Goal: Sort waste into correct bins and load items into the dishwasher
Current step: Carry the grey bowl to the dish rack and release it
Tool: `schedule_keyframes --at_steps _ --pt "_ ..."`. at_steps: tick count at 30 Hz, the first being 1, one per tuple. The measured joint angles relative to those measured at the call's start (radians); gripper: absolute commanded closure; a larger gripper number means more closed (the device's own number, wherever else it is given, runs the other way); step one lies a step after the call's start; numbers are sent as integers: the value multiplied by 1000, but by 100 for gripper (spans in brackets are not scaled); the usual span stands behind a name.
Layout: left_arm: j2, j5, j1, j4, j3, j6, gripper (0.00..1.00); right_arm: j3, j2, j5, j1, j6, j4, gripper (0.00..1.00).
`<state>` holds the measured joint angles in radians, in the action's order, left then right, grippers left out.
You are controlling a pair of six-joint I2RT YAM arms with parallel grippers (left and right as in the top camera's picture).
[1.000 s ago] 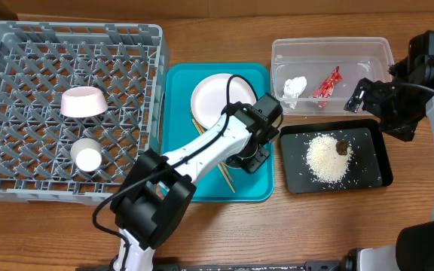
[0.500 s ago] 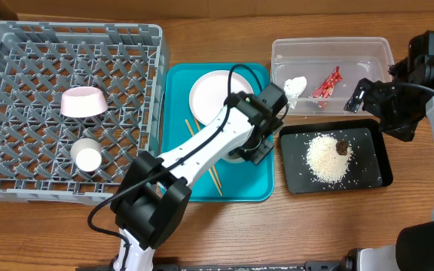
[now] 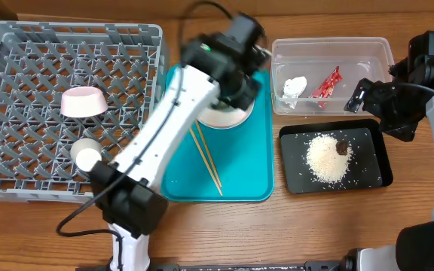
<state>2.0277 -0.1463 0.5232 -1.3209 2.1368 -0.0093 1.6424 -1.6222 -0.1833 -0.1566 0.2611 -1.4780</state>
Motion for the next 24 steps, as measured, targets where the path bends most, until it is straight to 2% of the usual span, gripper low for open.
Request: schedule_keyframes --at_steps 4,16,24 --pt "0 -105 -127 0 31 13 96 0 0 0 0 0 0 0" --pt "0 -595 -603 2 35 123 96 0 0 1 0 0 0 0" --pt "2 -811 -792 32 34 178 96 0 0 1 0 0 -5 0"
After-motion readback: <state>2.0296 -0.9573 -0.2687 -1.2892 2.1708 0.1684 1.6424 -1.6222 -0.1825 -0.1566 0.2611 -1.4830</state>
